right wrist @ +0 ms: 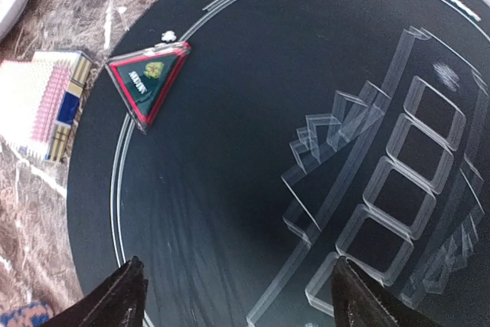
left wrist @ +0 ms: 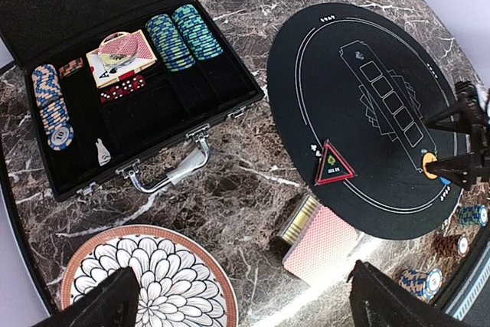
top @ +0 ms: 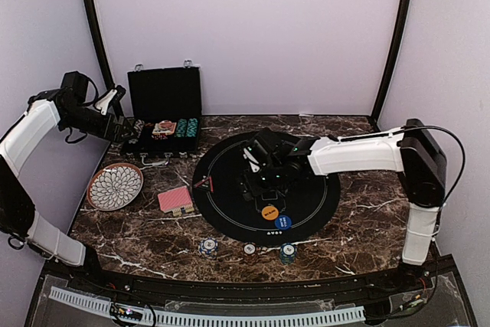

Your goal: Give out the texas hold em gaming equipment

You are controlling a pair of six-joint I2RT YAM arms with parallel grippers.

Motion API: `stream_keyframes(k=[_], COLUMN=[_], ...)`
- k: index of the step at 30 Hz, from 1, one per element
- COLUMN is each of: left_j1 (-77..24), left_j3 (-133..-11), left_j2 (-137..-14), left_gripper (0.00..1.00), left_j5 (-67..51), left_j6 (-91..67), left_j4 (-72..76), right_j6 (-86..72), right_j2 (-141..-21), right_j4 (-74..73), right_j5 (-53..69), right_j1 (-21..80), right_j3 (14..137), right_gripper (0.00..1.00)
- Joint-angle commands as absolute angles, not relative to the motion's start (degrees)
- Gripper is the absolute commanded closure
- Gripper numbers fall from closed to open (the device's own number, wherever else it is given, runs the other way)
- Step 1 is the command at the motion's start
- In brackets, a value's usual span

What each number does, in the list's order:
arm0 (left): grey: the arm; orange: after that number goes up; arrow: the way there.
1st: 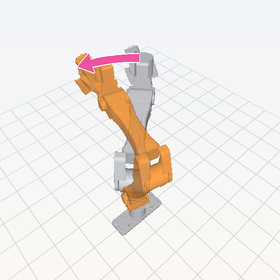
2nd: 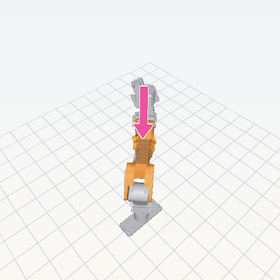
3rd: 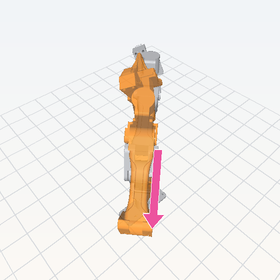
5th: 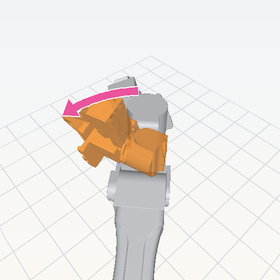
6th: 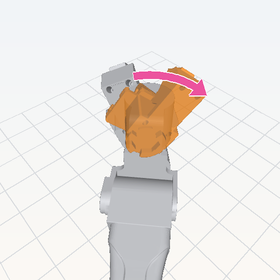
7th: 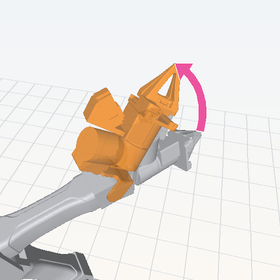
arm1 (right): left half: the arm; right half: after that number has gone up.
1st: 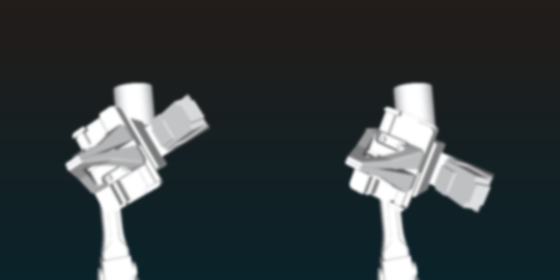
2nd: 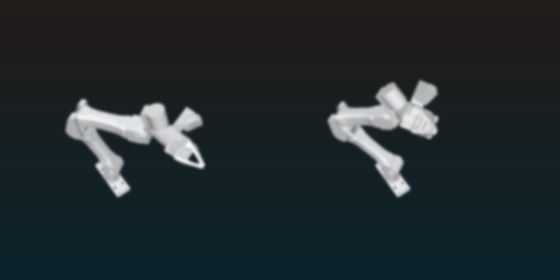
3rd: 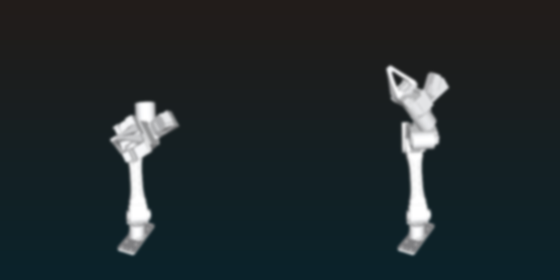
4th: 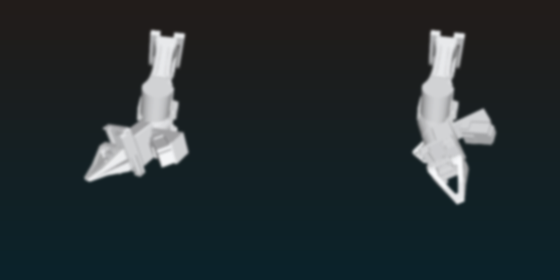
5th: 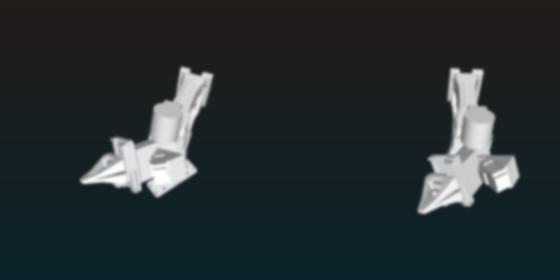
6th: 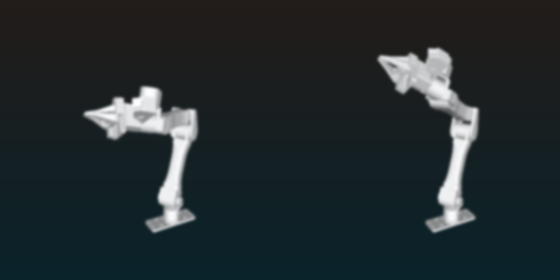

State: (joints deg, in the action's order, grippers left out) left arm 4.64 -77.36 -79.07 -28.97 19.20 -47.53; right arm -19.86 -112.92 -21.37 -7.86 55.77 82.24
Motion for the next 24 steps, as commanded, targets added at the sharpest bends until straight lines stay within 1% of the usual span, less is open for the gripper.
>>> stream_keyframes(k=[1, 7, 11, 14, 22, 24], left_j1=[4.29, 4.07, 4.12, 4.11, 4.11, 4.07], left_j3=[-79.17, -79.4, -79.72, -79.96, -80.12, -80.34], left_j2=[-78.05, -78.0, -78.13, -78.04, -78.03, -78.04], left_gripper=[0.01, 0.01, 0.01, 0.01, 0.01, 0.01], left_j5=[-30.39, -30.62, -30.79, -30.92, -30.57, -30.32], left_j6=[20.16, 20.51, 20.57, 20.57, 20.7, 20.74], left_j4=[-49.54, -49.91, -50.24, -50.47, -50.55, -50.54], right_j6=[-25.68, -29.32, -30.28, -30.59, -30.15, -29.85], right_j2=[-106.54, -102.56, -103.01, -103.69, -106.92, -107.71], right_j4=[-20.12, -20.63, -21.17, -20.79, -20.27, -20.39], right_j5=[-12.33, -13.19, -14.12, -14.19, -14.13, -14.41], right_j1=[56.72, 58.88, 59.57, 59.59, 59.59, 59.59], right_j3=[72.53, 64.67, 63.45, 63.07, 63.42, 63.74], right_gripper=[0.14, 0.12, 0.12, 0.15, 0.29, 0.3])
